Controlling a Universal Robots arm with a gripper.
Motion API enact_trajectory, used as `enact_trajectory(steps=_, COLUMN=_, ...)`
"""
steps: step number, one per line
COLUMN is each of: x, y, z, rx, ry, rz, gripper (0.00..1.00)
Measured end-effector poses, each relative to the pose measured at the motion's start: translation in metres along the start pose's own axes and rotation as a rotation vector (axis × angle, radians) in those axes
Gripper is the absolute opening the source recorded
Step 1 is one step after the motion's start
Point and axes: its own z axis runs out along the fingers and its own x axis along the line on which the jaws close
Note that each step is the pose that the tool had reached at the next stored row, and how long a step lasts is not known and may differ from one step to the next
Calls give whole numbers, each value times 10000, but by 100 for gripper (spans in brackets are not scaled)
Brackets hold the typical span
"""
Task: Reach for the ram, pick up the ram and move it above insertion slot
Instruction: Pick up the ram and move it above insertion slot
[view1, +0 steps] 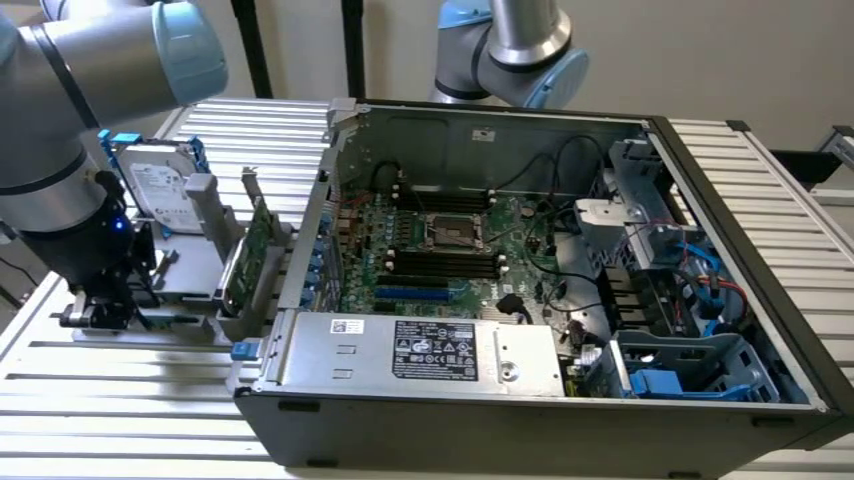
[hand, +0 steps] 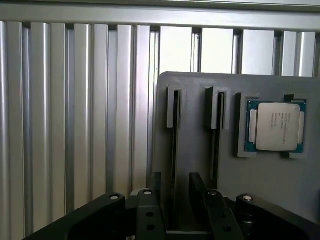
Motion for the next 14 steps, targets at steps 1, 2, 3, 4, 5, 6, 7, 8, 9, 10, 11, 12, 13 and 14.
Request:
enact_trajectory(steps=1, x=0, y=2, z=8, rx=0, ry=0, rz=0, gripper=37)
enact_trajectory(steps=2, x=0, y=3, z=16, rx=2, ry=-2, rz=0, gripper=37)
enact_trajectory(steps=3, x=0, y=4, z=25, rx=2, ry=-2, rz=0, gripper=37)
enact_trajectory(steps=4, x=0, y=6, z=37, rx=3, ry=-3, rz=0, gripper=37)
enact_trajectory(steps=5, x=0, y=10, z=49, rx=2, ry=-2, rz=0, gripper=37)
enact_trajectory(steps=6, x=0, y=14, z=60, rx=1, ry=-1, rz=0, gripper=37)
enact_trajectory(steps=7, x=0, y=20, z=70, rx=1, ry=-2, rz=-1, gripper=37)
enact_trajectory(steps=8, x=0, y=24, z=77, rx=3, ry=-3, rz=-4, gripper=37)
enact_trajectory(steps=9, x=0, y=26, z=81, rx=4, ry=-3, rz=-6, gripper=37)
enact_trajectory(steps=10, x=-1, y=26, z=82, rx=2, ry=-2, rz=-9, gripper=37)
enact_trajectory(steps=11, x=-3, y=27, z=83, rx=1, ry=-1, rz=-12, gripper=37)
enact_trajectory(steps=12, x=-6, y=27, z=85, rx=2, ry=-2, rz=-15, gripper=37)
enact_trajectory(steps=13, x=-10, y=27, z=86, rx=2, ry=-2, rz=-22, gripper=37)
enact_trajectory(steps=14, x=-15, y=27, z=87, rx=2, ry=-2, rz=-27, gripper=37)
